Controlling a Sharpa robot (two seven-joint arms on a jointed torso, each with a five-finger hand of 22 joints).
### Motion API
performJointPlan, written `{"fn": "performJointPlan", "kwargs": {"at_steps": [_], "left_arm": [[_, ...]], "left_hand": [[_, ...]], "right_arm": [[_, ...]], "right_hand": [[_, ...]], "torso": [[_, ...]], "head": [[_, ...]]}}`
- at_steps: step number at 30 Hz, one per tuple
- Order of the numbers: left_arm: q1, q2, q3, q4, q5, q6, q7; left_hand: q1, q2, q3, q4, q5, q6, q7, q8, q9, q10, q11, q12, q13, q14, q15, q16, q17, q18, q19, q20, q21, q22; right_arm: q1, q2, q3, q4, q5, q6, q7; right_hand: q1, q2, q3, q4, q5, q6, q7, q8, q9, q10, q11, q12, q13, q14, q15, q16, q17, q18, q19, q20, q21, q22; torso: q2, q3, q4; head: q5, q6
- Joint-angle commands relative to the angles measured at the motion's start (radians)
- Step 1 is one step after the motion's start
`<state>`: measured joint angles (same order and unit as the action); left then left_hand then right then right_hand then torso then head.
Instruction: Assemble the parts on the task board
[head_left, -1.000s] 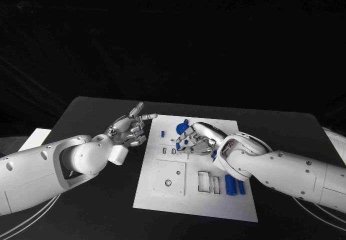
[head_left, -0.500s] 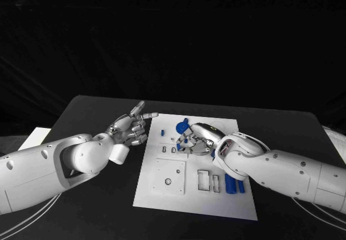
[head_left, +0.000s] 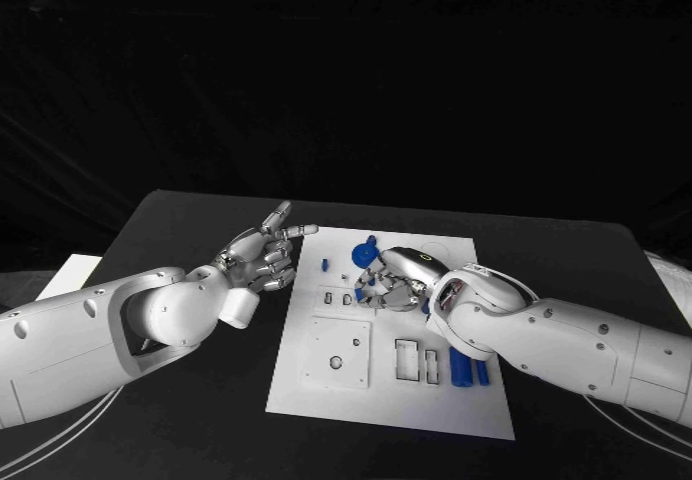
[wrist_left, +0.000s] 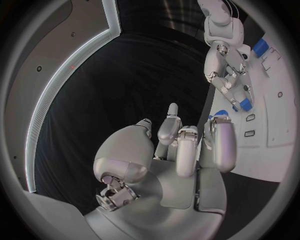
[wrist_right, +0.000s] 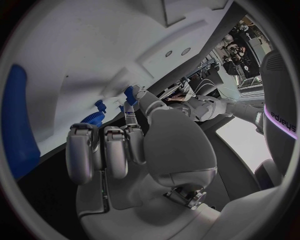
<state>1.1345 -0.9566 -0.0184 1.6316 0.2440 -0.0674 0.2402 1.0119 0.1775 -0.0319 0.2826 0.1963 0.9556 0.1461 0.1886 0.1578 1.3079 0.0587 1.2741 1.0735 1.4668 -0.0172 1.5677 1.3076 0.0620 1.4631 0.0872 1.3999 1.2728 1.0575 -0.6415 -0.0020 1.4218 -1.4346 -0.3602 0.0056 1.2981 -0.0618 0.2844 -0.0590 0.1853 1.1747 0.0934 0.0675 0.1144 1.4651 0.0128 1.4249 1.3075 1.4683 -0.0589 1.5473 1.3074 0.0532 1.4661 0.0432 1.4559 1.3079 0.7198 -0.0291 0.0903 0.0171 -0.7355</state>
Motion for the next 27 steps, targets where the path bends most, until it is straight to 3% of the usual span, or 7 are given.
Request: {"fn": "performJointPlan", "kwargs": {"at_steps": [1, 27], "left_arm": [[0.001, 0.002, 0.001, 0.003, -0.011, 0.023, 0.007], [0.001, 0.005, 0.001, 0.003, -0.024, 0.031, 0.0]], "left_hand": [[0.008, 0.002, 0.001, -0.005, 0.005, -0.007, -0.002, -0.004, 0.001, -0.008, 0.002, -0.004, 0.0, 0.104, 0.005, 0.003, 0.263, 0.001, 0.001, 0.004, -0.004, 0.0], [0.012, 0.002, 0.002, -0.007, 0.006, -0.007, -0.002, -0.004, 0.001, -0.008, 0.002, -0.003, 0.001, 0.104, 0.006, 0.003, 0.263, 0.001, 0.001, 0.005, -0.004, 0.0]], "right_arm": [[-0.001, 0.002, 0.0, 0.001, -0.026, 0.027, -0.021], [-0.001, 0.006, 0.0, 0.001, -0.03, 0.038, -0.052]], "right_hand": [[0.001, 0.011, -0.003, 0.005, -0.002, 0.006, -0.001, 0.006, 0.001, 0.027, 0.0, -0.004, 0.165, 0.094, 0.003, -0.001, 0.227, -0.005, 0.014, 0.006, 0.0, 0.049], [-0.008, 0.0, -0.016, 0.009, -0.003, -0.017, 0.007, -0.004, -0.004, 0.015, 0.005, -0.022, 0.154, 0.093, 0.006, -0.005, 0.221, -0.004, 0.01, 0.007, -0.006, 0.039]], "torso": [[0.0, -0.0004, -0.0001], [-0.001, -0.0002, 0.0004]], "head": [[0.0, -0.001], [-0.001, -0.003]]}}
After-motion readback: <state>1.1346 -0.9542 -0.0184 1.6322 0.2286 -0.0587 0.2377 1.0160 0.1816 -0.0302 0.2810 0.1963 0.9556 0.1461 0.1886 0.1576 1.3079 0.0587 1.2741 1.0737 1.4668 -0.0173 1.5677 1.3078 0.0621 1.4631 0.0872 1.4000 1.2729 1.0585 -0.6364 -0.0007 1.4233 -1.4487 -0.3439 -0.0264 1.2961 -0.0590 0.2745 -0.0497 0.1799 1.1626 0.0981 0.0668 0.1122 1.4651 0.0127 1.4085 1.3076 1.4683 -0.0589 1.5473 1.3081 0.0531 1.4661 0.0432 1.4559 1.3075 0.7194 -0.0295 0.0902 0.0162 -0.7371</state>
